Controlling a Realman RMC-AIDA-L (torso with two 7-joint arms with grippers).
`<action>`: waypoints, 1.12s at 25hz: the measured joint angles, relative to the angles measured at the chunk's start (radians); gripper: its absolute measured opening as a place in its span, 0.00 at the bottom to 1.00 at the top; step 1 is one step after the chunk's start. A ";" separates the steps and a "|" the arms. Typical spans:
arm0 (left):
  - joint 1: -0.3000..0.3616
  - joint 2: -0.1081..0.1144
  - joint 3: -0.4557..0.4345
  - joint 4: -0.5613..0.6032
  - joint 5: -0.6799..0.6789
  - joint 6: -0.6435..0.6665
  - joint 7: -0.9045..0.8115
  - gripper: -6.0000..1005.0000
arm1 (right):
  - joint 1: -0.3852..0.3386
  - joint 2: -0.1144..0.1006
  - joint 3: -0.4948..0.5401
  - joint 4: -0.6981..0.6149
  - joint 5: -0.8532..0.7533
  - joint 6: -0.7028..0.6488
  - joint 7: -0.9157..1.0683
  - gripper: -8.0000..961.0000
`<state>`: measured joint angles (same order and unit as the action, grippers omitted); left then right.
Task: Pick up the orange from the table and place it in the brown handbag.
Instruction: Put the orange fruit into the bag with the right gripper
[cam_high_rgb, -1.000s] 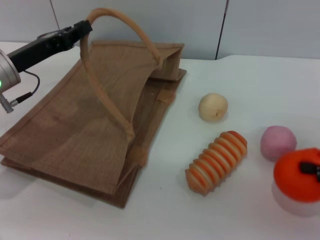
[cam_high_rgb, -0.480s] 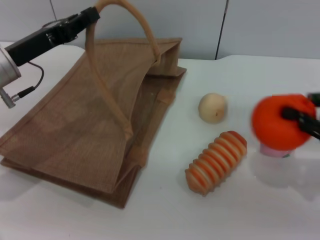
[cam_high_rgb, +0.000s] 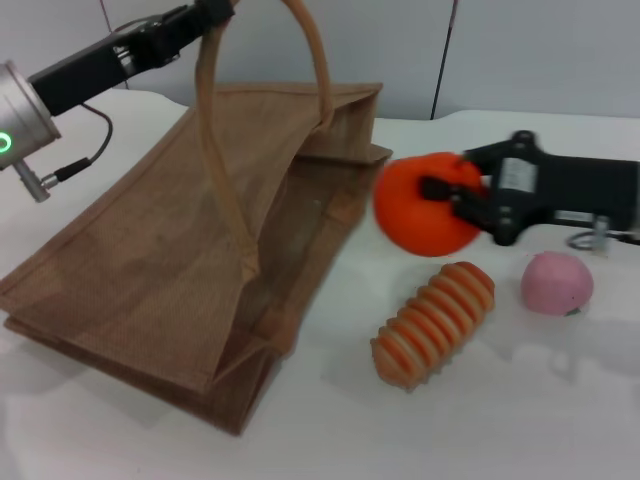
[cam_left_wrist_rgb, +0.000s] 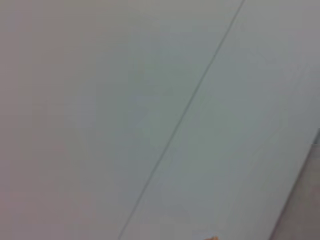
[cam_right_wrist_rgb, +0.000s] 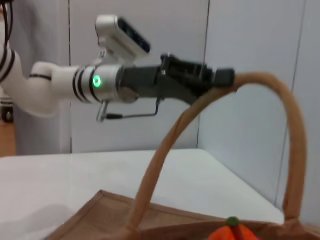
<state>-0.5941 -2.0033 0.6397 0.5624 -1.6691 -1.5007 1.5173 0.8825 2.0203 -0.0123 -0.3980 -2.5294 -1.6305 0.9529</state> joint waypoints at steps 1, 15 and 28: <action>-0.004 0.000 0.000 0.000 0.000 -0.008 -0.005 0.12 | 0.012 0.000 -0.013 0.024 0.000 0.032 -0.002 0.16; -0.030 0.000 0.000 0.035 -0.035 -0.092 -0.063 0.12 | 0.128 0.003 -0.092 0.300 0.001 0.435 -0.088 0.08; -0.046 -0.008 0.003 0.080 -0.049 -0.109 -0.104 0.12 | 0.220 0.015 -0.091 0.490 0.003 0.640 -0.239 0.08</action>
<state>-0.6404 -2.0114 0.6426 0.6428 -1.7185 -1.6092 1.4132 1.1025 2.0352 -0.1030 0.0920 -2.5262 -0.9902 0.7138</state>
